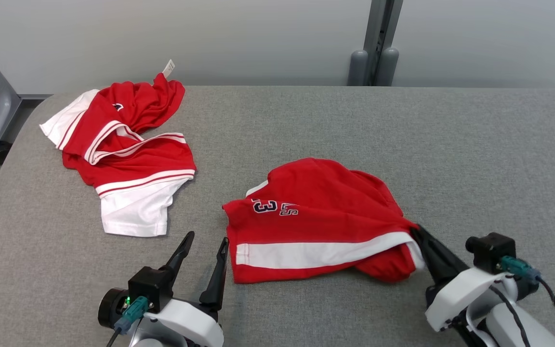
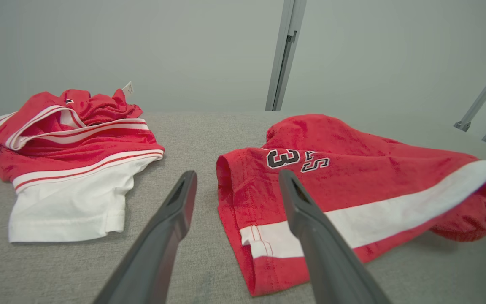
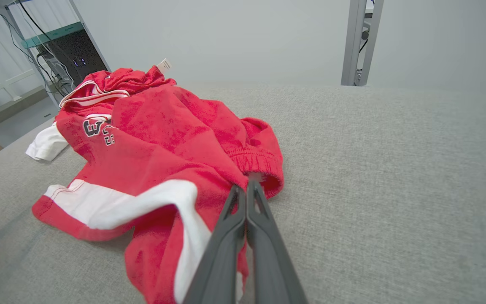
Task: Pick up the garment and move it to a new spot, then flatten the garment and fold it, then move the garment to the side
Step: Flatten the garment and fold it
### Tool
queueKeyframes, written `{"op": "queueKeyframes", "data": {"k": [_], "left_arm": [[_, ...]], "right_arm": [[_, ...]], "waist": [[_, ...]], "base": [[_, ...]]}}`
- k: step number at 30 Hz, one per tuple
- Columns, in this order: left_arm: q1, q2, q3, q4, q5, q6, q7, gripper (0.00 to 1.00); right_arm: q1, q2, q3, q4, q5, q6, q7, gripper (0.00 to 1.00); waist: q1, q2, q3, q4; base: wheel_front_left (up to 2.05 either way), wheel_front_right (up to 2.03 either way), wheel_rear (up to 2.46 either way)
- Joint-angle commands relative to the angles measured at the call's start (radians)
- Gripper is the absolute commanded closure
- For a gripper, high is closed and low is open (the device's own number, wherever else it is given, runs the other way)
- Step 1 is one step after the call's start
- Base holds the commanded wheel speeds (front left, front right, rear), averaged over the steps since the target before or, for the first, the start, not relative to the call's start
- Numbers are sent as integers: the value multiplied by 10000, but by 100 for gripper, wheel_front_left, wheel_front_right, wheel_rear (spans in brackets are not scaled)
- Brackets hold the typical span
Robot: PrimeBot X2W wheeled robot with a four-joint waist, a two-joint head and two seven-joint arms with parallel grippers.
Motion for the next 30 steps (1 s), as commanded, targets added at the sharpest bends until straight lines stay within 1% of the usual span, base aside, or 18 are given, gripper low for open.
{"op": "queueKeyframes", "data": {"k": [1, 7, 11, 16, 22, 23, 25, 26, 27, 28, 30], "left_arm": [[75, 28, 9, 13, -2, -24, -22, 0], [-32, -142, -139, 63, 13, -111, -22, 0], [-121, -230, -225, 104, -19, -216, -22, 0], [-184, -287, -375, 196, -80, -311, -23, 0], [-281, -338, -516, 301, -102, -335, -23, 0], [-301, -345, -524, 317, -99, -335, -23, 0], [-324, -352, -540, 338, -93, -332, -23, 0], [-331, -358, -546, 341, -99, -329, -23, 0], [-337, -361, -552, 338, -108, -333, -23, 0], [-339, -365, -553, 328, -115, -335, -23, 0], [-330, -370, -538, 267, -131, -352, -23, 0]], "right_arm": [[-136, -118, -94, -57, -143, 2, 6, 100], [-616, -716, -897, -256, -1684, 2, 396, 100], [-826, -902, -1348, -308, -2619, 2, 534, 100], [-707, -675, -1569, -249, -3526, 2, 547, 100], [-376, -306, -1849, -56, -4617, 2, 194, 100], [-330, -222, -1923, -41, -4735, 2, 135, 94], [-179, -32, -2045, -37, -4934, 2, 28, 67], [-103, 64, -2104, -63, -4981, 2, -42, 56], [-34, 152, -2170, -116, -5013, 2, -71, 26], [47, 234, -2235, -172, -5051, 2, -115, 0], [228, 366, -2377, -347, -5113, 2, -158, 0]], "waist": [[0, 0, 13, -27], [0, 0, 140, -75], [0, 0, 253, -31], [0, 0, 352, 35], [0, 0, 461, 0], [0, 0, 471, -19], [0, 0, 483, -63], [0, 0, 485, -87], [0, 0, 484, -110], [0, 0, 483, -135], [0, 0, 471, -183]], "base": [[0, 0, 0], [0, 0, 0], [0, 0, 0], [0, 0, 0], [0, 0, 0], [0, 0, 0], [0, 0, 0], [0, 0, 0], [0, 0, 0], [0, 0, 0], [0, 0, 0]]}}
